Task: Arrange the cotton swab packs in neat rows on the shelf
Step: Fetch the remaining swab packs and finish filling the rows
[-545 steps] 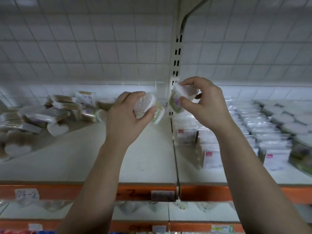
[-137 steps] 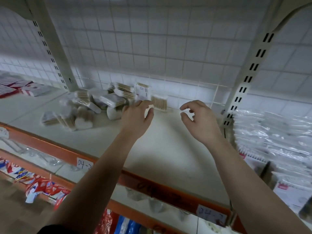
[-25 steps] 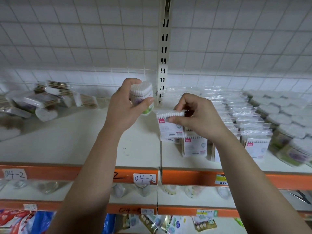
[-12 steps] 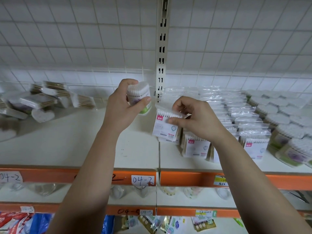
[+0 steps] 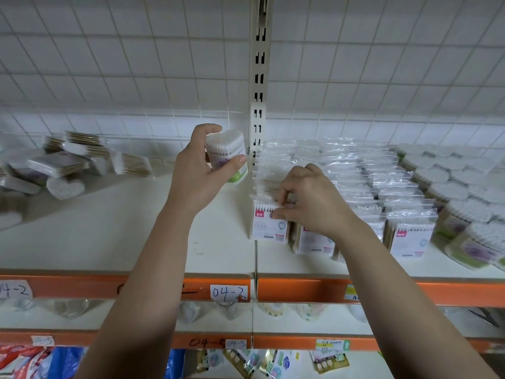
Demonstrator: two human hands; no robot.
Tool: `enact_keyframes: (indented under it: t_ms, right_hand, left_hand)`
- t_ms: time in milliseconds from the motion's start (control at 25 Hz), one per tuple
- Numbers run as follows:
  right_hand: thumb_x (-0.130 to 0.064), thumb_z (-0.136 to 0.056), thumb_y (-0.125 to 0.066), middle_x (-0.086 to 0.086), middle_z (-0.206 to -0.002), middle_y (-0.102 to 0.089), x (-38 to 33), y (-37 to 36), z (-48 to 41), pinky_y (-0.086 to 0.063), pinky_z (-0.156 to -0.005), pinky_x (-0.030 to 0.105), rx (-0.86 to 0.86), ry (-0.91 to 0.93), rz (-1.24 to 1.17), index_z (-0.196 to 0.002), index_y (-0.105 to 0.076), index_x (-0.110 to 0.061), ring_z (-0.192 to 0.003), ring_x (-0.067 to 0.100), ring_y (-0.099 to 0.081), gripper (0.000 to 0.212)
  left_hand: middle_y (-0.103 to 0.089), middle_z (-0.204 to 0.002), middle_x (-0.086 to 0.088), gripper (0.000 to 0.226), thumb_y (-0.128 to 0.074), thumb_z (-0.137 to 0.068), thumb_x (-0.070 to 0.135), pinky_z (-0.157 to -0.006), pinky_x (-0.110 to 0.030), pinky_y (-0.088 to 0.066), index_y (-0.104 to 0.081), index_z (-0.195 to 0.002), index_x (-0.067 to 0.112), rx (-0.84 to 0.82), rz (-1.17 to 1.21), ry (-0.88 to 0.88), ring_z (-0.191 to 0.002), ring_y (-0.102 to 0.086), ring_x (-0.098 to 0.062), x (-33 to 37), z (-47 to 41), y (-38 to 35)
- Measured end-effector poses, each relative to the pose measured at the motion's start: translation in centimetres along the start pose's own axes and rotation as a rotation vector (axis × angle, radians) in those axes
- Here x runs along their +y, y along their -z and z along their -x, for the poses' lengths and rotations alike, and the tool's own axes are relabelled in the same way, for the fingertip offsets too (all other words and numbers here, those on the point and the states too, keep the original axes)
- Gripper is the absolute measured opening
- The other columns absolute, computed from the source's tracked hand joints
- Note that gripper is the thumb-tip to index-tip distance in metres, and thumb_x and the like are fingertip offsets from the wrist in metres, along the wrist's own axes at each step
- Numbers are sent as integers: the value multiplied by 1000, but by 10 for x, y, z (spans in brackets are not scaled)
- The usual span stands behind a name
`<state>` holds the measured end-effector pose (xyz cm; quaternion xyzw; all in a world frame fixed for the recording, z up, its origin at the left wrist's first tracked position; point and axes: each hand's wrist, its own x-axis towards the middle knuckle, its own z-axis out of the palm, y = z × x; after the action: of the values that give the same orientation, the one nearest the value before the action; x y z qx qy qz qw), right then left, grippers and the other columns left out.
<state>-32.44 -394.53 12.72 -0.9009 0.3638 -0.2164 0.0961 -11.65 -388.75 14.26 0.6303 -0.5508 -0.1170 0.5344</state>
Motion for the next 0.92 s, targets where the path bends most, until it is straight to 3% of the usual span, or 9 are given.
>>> enact_keyframes:
  t_ms: [160,320,440,520,720,840,920]
  right_hand:
    - [-46,-74,-73,-5,-89,-56,5,-1,4,-40,-85,34,31,-10,-35,-87,-66,-24,-90,21,-47,26]
    - [-36,-87,-62,-2,-94,-63,21,16,13,-37,-88,29,145,-23,-128,-93,-67,-20,-94,21,-53,18]
    - [-29,-89,-61,-3,-93,-63,39,33,27,-38,-84,27,209,-69,-136,-93,-67,-19,-96,20,-52,12]
    - [-25,-89,-61,-3,-91,-63,55,45,39,-38,-82,25,236,-94,-124,-92,-67,-19,-95,20,-53,9]
    - [-20,-89,-61,-8,-87,-61,98,84,76,-38,-79,24,325,-158,-86,-91,-67,-19,-90,13,-53,7]
    - [-16,-87,-62,-8,-84,-60,127,107,99,-38,-75,21,381,-196,-37,-91,-67,-17,-84,12,-53,7]
    - [-17,-86,-62,-4,-88,-63,150,121,115,-36,-71,10,394,-239,-17,-92,-67,-18,-85,12,-53,8]
  left_hand:
    - [-58,-102,16,51,-73,-80,40,-63,-6,-42,-49,-125,32,13,3,-7,-78,-56,6,11,-2,-6]
    - [-58,-104,7,46,-58,-92,40,-66,-2,-35,-44,-133,26,-21,10,-54,-78,-53,6,30,-7,-24]
    - [-59,-114,2,49,-53,-91,45,-80,-14,-42,-42,-134,25,-81,52,-95,-92,-58,-1,47,-9,-45]
    - [-59,-117,1,49,-54,-89,47,-80,-18,-43,-43,-132,25,-116,51,-139,-97,-58,-10,60,-9,-64]
    - [-53,-119,6,46,-61,-86,48,-83,-27,-45,-47,-123,24,-170,39,-233,-104,-54,-12,101,-7,-119]
    - [-49,-114,10,45,-70,-83,41,-79,-16,-41,-51,-118,20,-186,32,-283,-94,-49,3,125,-3,-157]
    - [-47,-112,10,47,-74,-78,41,-79,-9,-38,-54,-115,19,-214,11,-323,-90,-49,2,140,-1,-184]
